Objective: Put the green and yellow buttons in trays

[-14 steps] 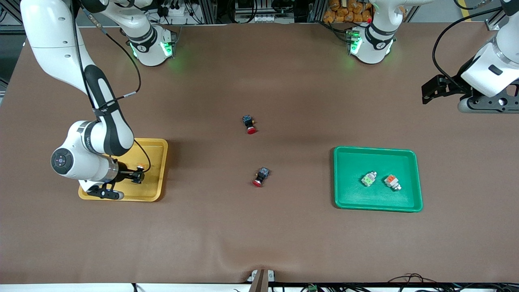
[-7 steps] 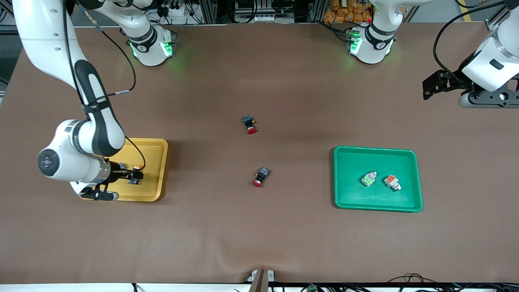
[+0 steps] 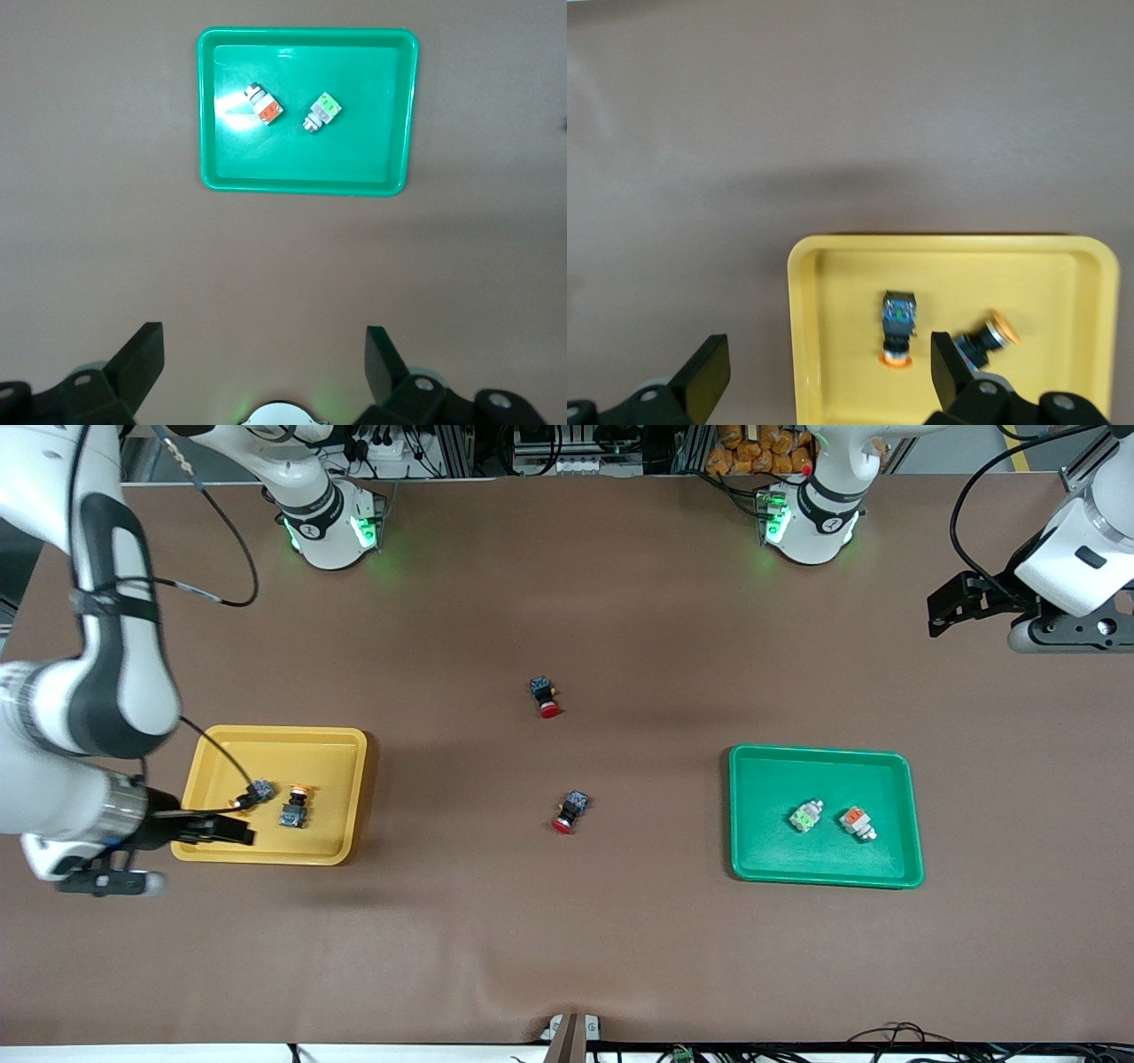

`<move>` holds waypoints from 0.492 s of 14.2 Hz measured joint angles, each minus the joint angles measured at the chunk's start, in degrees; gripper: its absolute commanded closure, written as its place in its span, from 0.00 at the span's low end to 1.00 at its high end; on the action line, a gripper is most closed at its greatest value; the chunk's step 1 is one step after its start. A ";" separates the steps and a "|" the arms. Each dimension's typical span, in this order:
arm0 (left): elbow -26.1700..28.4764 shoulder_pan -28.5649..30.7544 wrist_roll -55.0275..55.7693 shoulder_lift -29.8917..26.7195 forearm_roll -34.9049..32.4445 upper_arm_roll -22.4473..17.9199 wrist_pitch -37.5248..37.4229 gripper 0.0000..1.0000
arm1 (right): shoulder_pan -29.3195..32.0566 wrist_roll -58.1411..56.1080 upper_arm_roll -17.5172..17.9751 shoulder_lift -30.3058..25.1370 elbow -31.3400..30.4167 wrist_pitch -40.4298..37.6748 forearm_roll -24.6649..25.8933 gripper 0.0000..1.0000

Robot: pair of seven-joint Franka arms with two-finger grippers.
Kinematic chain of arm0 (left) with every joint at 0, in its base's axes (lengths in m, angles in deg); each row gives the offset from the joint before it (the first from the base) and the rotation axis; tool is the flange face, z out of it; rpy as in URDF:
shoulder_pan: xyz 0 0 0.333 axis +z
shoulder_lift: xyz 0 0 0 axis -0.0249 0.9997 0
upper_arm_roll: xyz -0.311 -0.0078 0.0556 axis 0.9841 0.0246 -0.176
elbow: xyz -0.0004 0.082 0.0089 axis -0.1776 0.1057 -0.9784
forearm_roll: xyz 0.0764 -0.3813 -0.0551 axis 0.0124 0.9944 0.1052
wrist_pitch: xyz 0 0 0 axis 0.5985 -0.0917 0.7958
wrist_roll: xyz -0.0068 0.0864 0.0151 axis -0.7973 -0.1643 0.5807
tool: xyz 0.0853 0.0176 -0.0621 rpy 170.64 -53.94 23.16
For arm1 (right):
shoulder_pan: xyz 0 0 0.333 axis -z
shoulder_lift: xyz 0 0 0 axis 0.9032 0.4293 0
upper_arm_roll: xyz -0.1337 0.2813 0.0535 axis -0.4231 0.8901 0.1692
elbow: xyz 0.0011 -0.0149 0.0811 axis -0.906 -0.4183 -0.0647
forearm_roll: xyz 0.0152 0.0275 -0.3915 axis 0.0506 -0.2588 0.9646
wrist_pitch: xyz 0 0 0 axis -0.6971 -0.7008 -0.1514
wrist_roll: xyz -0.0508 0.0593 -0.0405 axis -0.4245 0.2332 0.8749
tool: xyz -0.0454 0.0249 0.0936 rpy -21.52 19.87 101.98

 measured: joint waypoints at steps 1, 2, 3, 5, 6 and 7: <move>0.13 0.40 0.00 0.00 0.00 -0.01 0.00 0.00 | 0.48 -0.21 0.06 -0.38 2.91 -3.60 0.00 0.00; 0.22 0.75 0.00 0.00 0.00 -0.03 0.00 0.00 | 0.82 -0.27 0.16 -1.23 5.45 -6.73 0.01 0.00; 0.27 0.96 0.00 -0.01 0.00 -0.03 0.00 0.00 | 0.94 -0.29 0.18 -2.59 7.22 -9.56 0.64 0.00; 0.39 0.98 0.00 -0.06 0.00 0.01 0.01 0.00 | 0.96 -0.30 0.34 -5.92 9.19 -15.46 4.67 0.00; 0.54 0.96 0.00 -0.15 0.00 0.05 0.01 0.00 | 0.95 -0.30 0.58 -7.84 10.07 -18.72 6.92 0.00; 0.75 0.95 0.00 -0.28 0.00 0.08 0.08 0.00 | 0.95 -0.30 0.92 -10.04 10.81 -21.93 9.12 0.00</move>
